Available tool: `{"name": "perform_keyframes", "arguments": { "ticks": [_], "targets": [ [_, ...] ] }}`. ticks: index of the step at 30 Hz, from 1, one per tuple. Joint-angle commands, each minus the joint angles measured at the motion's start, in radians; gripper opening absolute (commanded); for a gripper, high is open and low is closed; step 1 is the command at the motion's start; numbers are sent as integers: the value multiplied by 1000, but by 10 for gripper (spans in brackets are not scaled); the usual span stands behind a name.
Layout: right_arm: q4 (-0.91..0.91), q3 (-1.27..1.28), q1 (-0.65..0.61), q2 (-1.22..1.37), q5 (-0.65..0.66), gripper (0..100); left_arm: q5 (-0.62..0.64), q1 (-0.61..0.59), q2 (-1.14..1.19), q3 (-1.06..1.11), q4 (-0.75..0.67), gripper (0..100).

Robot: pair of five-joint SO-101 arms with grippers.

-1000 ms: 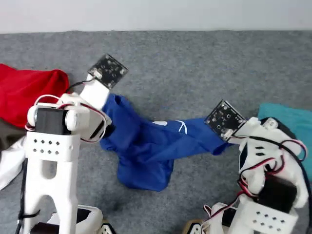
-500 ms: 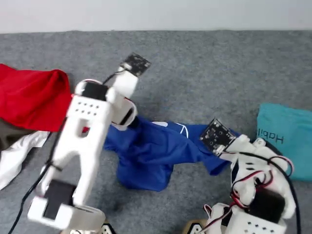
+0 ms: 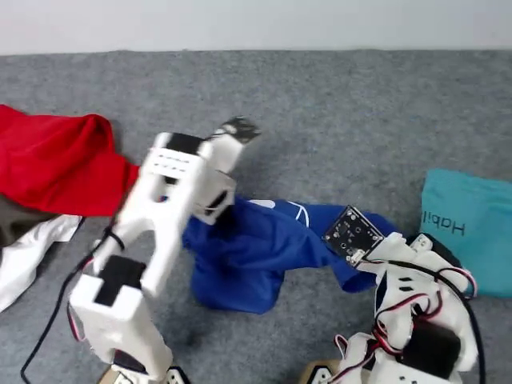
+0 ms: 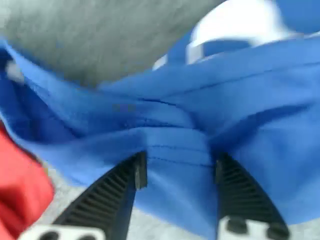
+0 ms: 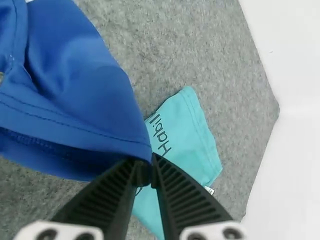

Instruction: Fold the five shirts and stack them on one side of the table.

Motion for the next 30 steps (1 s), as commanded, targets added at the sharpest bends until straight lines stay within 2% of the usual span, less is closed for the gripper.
{"name": "perform_keyframes", "arguments": {
  "ticks": [1,9,13,16,18,21,30],
  "targets": [
    [-2,-5,8,2,5,9,-84,-160,15,-38,29,228],
    [-2,-5,8,2,5,9,-235,-470,-78,-39,184,227],
    [-44,-5,13,2,5,9,-290,-577,-167,-38,239,227],
    [-82,-5,33,12,5,9,-313,-615,-232,-38,272,227],
    [-87,-5,44,12,5,9,-313,-612,-279,-42,272,227],
    [-81,-5,45,13,5,9,-293,-535,-338,-53,255,227],
    [-81,-5,42,13,5,9,-21,-183,-356,-56,106,227]
  ]
}}
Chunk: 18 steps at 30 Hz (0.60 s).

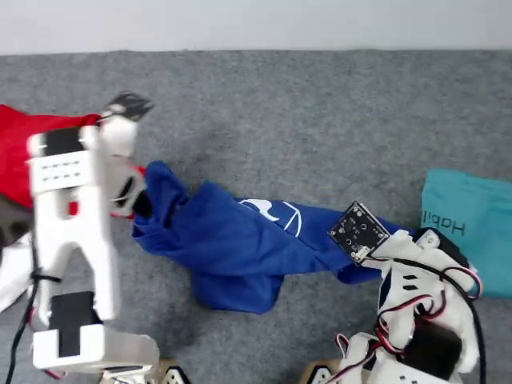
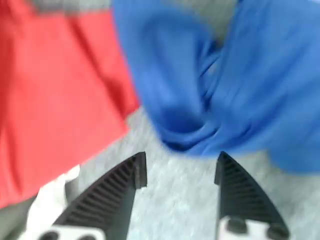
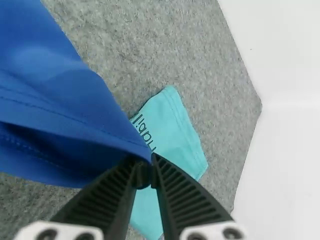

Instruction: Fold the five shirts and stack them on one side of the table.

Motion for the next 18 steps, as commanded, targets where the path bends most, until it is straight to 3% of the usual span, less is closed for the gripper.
{"name": "perform_keyframes", "arguments": {
  "ticks": [1,6,15,18],
  "targets": [
    [-16,-5,12,15,5,9,92,126,-48,-41,-87,227],
    [-16,-5,10,15,5,9,114,219,77,-104,-133,227],
    [-16,-3,10,15,5,9,80,247,537,-694,133,228],
    [-16,-3,10,15,5,9,72,245,652,-808,137,228]
  ]
}}
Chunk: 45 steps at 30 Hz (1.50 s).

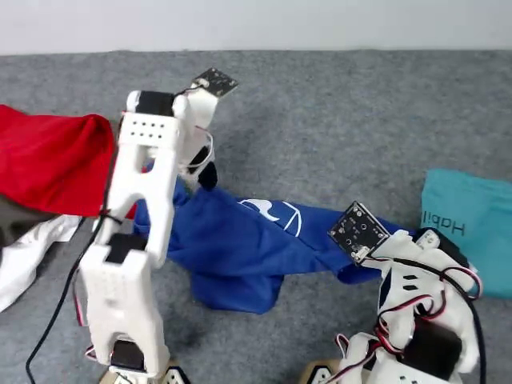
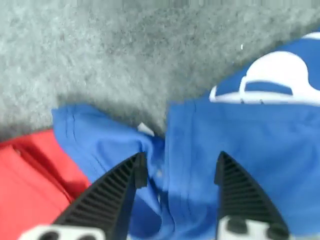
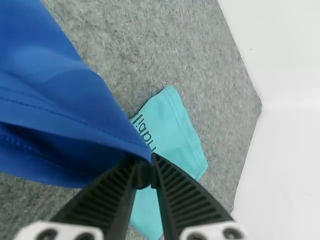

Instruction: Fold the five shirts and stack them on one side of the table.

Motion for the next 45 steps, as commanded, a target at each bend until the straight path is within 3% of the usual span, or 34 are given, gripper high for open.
{"name": "perform_keyframes", "arguments": {
  "ticks": [1,17,24,33,40,45],
  "targets": [
    [-16,-3,10,15,5,9,-26,6,89,-165,40,228],
    [-25,48,10,4,5,9,-48,26,292,-174,38,222],
    [-25,48,10,4,5,9,-48,52,292,-176,37,58],
    [-27,49,12,4,5,9,-48,87,288,-176,37,16],
    [-36,46,15,4,5,9,-46,40,161,-165,38,13],
    [-166,46,16,4,2,9,-41,-9,-11,-159,38,13]
  ]
}}
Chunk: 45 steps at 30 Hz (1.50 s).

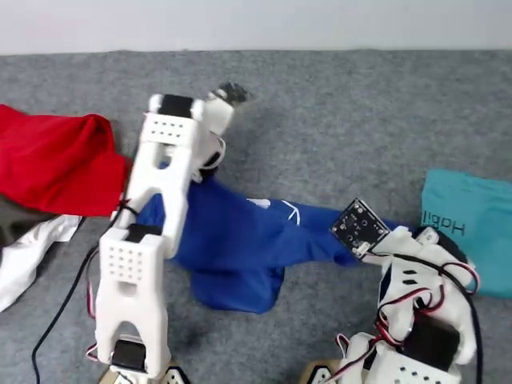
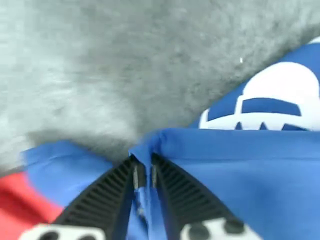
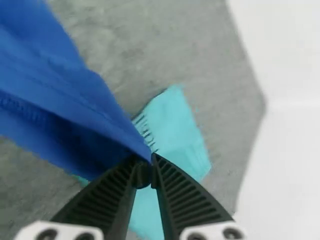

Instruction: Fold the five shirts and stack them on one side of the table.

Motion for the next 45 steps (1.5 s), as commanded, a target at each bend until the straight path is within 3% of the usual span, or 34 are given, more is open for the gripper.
{"name": "perform_keyframes", "arguments": {
  "ticks": [1,7,15,18,25,38,45],
  "targets": [
    [-101,-12,12,-10,2,9,-2,-38,-196,-24,29,13],
    [-143,-14,12,1,-23,9,-2,-92,-442,35,29,13],
    [-7,-49,-27,74,-308,10,0,-123,-727,131,26,13],
    [70,-163,-91,186,-453,10,3,-121,-802,140,26,13],
    [280,-605,-285,527,-717,10,172,-123,-904,134,-12,13],
    [397,-1436,-302,943,-727,10,216,-121,-1028,133,-54,13],
    [383,-1777,-300,1046,-618,10,216,-123,-1069,54,-95,13]
  ]
}}
